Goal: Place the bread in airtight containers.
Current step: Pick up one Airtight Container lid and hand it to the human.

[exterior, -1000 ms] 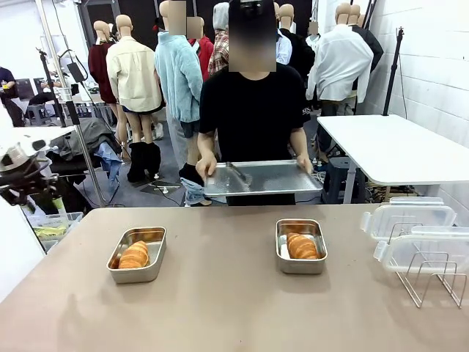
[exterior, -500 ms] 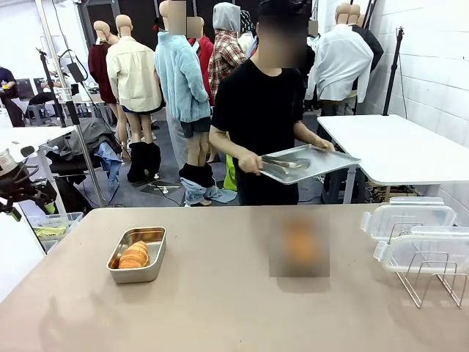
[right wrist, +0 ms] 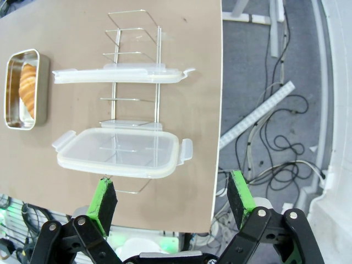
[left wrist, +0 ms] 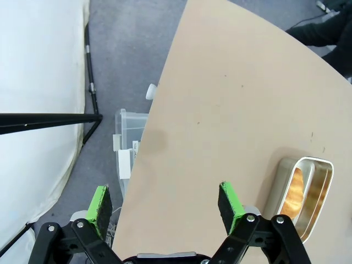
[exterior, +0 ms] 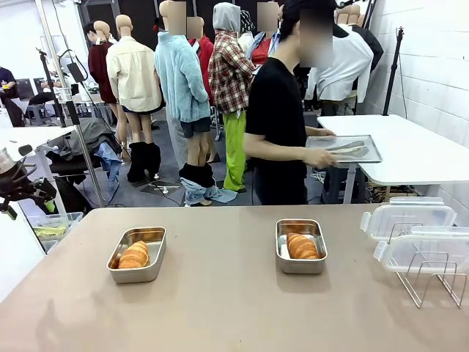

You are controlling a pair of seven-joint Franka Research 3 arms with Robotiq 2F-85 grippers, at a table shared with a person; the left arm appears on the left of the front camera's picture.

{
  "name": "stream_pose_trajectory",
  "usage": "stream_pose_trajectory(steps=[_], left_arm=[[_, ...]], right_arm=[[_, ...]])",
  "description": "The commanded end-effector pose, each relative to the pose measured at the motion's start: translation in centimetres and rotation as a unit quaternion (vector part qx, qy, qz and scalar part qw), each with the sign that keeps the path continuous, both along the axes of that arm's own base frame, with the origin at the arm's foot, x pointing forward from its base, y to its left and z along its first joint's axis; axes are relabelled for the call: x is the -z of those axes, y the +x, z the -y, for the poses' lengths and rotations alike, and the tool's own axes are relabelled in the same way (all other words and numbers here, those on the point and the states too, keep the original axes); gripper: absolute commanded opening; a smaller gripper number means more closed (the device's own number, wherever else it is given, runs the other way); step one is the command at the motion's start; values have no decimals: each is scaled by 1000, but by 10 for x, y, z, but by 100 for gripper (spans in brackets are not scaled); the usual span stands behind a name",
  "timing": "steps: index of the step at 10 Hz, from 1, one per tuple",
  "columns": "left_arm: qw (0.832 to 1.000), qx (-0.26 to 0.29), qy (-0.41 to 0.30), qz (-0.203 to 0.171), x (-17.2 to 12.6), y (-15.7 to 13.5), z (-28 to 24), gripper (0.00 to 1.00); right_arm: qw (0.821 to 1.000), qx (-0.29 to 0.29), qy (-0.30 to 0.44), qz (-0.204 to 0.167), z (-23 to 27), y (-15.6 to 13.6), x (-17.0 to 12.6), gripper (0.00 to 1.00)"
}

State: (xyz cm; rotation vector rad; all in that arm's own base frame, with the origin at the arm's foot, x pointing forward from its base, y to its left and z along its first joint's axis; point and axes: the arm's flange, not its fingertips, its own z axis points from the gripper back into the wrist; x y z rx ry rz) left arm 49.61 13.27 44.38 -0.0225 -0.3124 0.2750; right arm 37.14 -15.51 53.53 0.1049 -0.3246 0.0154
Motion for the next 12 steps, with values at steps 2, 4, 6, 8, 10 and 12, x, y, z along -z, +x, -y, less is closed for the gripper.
stream_pose_trajectory(steps=[2,4,6,8,10,12], left_arm=[[1000,-3,1,1,-1,-1,-4,100],[1000,-3,1,1,-1,-1,-4,100],[1000,-3,1,1,-1,-1,-4,100],[1000,-3,1,1,-1,-1,-4,100],[1000,-3,1,1,-1,-1,-4,100],[1000,-3,1,1,-1,-1,-4,100]], right_arm=[[1000,1,0,4,0,1,2,100],[1000,1,0,4,0,1,2,100],[1000,1,0,4,0,1,2,100],[1000,1,0,4,0,1,2,100],[1000,1,0,4,0,1,2,100],[1000,1,0,4,0,1,2,100]])
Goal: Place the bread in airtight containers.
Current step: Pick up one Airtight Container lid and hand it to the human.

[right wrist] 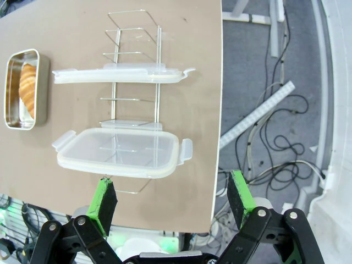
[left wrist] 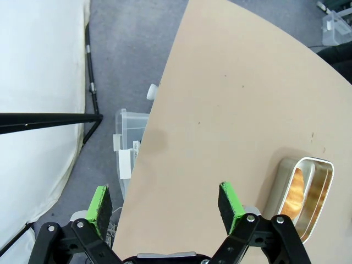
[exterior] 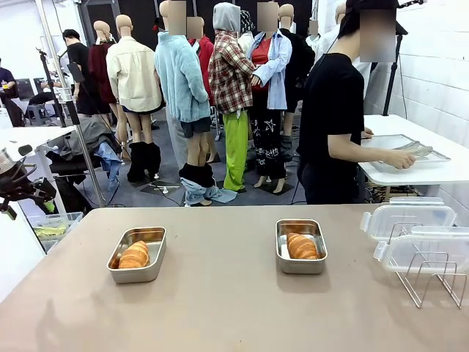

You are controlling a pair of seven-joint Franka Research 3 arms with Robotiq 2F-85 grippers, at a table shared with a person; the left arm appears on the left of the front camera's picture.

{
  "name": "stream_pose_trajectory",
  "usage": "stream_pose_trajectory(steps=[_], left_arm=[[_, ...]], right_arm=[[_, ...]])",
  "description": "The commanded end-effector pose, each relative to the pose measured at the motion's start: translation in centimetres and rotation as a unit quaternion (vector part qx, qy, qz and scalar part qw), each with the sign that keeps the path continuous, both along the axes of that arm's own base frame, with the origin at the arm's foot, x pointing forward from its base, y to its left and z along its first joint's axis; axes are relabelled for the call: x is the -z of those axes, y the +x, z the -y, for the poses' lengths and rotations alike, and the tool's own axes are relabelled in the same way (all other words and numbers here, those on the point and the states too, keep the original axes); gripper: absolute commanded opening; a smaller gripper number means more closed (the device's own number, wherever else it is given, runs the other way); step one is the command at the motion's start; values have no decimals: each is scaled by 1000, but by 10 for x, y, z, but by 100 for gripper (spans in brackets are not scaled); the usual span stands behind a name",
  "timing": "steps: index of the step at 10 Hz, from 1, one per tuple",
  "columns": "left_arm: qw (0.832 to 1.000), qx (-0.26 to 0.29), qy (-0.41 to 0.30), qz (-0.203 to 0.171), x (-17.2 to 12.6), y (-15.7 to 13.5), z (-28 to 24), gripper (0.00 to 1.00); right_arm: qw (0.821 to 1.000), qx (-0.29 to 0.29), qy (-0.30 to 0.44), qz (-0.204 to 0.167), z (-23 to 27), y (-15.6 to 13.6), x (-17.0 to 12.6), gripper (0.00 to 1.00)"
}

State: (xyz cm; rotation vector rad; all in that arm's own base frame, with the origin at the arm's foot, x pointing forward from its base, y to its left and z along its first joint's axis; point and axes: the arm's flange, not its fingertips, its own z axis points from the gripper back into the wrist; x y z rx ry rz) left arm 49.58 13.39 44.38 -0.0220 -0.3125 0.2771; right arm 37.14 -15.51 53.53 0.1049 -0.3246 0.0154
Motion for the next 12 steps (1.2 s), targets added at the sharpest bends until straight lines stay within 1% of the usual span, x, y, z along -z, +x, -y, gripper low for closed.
stream_pose_trajectory(steps=[1,12], left_arm=[[1000,-2,1,1,-1,-1,-2,100],[1000,-2,1,1,-1,-1,-2,100]], right_arm=[[1000,1,0,4,0,1,2,100],[1000,1,0,4,0,1,2,100]])
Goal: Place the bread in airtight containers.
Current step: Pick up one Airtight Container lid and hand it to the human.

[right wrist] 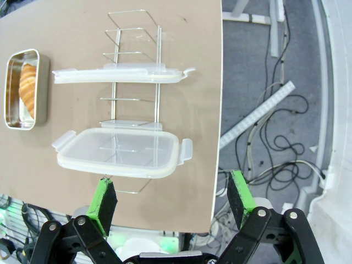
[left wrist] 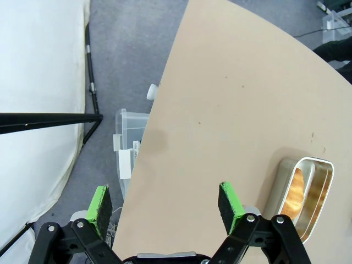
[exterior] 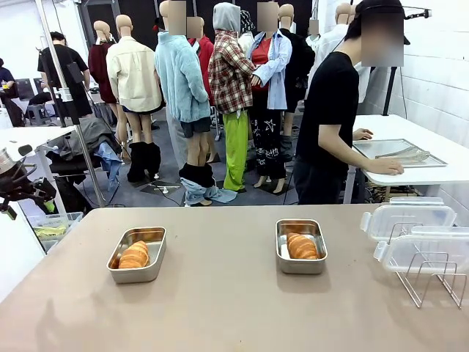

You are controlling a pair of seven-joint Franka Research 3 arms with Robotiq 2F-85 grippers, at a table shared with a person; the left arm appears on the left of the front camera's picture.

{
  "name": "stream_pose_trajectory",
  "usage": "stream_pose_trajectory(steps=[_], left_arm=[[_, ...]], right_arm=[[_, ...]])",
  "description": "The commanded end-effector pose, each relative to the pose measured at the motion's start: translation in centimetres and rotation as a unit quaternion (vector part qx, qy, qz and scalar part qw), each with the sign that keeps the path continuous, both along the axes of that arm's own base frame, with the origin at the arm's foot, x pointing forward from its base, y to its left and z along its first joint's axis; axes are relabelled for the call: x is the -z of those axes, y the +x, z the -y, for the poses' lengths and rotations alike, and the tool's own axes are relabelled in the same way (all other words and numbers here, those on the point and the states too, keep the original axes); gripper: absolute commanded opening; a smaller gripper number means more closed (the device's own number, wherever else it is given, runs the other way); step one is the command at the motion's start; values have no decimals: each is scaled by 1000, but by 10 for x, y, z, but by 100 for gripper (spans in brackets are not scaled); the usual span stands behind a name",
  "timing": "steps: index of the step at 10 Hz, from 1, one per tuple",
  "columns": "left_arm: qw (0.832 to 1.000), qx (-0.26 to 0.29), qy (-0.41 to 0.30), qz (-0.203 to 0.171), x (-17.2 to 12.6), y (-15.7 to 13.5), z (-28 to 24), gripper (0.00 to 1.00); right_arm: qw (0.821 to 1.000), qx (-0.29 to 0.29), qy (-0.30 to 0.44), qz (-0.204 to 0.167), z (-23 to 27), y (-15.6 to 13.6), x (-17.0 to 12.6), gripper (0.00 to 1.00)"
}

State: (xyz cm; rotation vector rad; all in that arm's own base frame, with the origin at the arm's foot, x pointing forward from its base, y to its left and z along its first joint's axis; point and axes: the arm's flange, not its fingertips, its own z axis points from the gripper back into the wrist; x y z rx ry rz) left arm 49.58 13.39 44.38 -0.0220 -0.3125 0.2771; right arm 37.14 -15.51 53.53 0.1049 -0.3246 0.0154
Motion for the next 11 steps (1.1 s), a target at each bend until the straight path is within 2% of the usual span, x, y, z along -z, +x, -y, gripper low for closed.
stream_pose_trajectory(steps=[1,11], left_arm=[[1000,-2,1,1,-1,-1,-2,100],[1000,-2,1,1,-1,-1,-2,100]], right_arm=[[1000,1,0,4,0,1,2,100],[1000,1,0,4,0,1,2,100]])
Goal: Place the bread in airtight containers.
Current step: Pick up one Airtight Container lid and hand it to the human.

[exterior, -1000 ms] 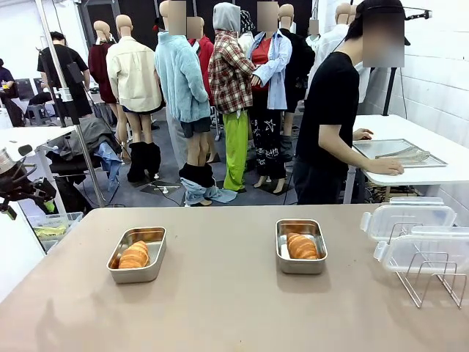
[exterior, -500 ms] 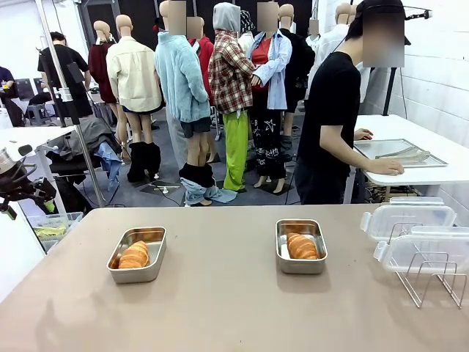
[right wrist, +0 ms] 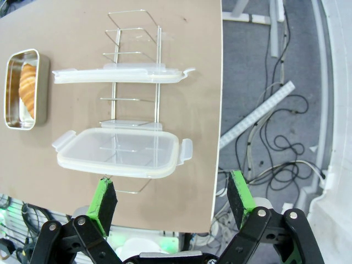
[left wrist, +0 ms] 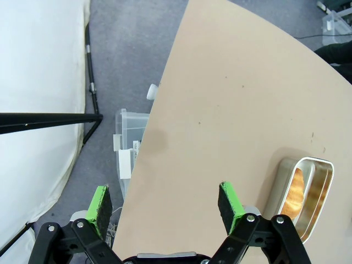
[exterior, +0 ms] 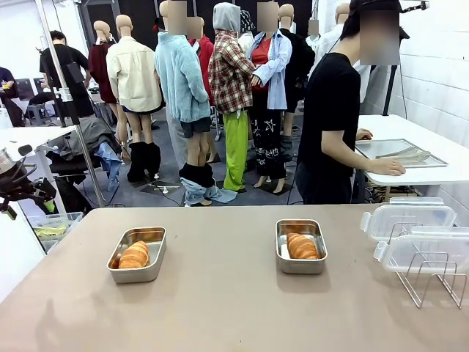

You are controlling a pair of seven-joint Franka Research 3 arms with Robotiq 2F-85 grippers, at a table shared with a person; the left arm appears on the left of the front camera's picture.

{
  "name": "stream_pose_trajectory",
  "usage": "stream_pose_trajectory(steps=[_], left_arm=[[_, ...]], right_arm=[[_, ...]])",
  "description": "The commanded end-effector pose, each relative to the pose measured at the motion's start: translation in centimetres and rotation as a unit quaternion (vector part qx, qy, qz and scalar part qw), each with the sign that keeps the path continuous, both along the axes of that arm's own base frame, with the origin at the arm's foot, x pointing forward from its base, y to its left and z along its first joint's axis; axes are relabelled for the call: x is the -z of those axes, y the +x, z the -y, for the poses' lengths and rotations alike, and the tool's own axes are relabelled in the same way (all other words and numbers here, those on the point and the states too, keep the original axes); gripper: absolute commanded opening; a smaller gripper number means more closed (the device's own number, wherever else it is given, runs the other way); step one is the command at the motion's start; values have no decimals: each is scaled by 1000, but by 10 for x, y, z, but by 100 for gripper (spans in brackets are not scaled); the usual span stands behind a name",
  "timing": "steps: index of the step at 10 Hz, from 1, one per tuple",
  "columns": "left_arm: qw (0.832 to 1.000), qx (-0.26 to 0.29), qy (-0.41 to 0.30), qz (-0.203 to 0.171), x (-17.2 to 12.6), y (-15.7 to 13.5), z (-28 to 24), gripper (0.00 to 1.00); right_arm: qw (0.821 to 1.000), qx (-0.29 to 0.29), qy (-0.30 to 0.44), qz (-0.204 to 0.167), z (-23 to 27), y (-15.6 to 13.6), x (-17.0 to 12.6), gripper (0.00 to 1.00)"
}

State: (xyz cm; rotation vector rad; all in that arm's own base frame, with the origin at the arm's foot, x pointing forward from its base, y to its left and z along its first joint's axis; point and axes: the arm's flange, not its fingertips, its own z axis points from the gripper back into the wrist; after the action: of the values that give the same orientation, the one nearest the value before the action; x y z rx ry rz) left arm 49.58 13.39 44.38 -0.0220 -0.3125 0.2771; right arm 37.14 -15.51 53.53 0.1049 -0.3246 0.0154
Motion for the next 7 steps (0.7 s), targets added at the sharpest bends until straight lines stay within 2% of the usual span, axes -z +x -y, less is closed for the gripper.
stream_pose_trajectory(steps=[1,7], left_arm=[[1000,-2,1,1,-1,-1,-2,100],[1000,-2,1,1,-1,-1,-2,100]], right_arm=[[1000,1,0,4,0,1,2,100],[1000,1,0,4,0,1,2,100]])
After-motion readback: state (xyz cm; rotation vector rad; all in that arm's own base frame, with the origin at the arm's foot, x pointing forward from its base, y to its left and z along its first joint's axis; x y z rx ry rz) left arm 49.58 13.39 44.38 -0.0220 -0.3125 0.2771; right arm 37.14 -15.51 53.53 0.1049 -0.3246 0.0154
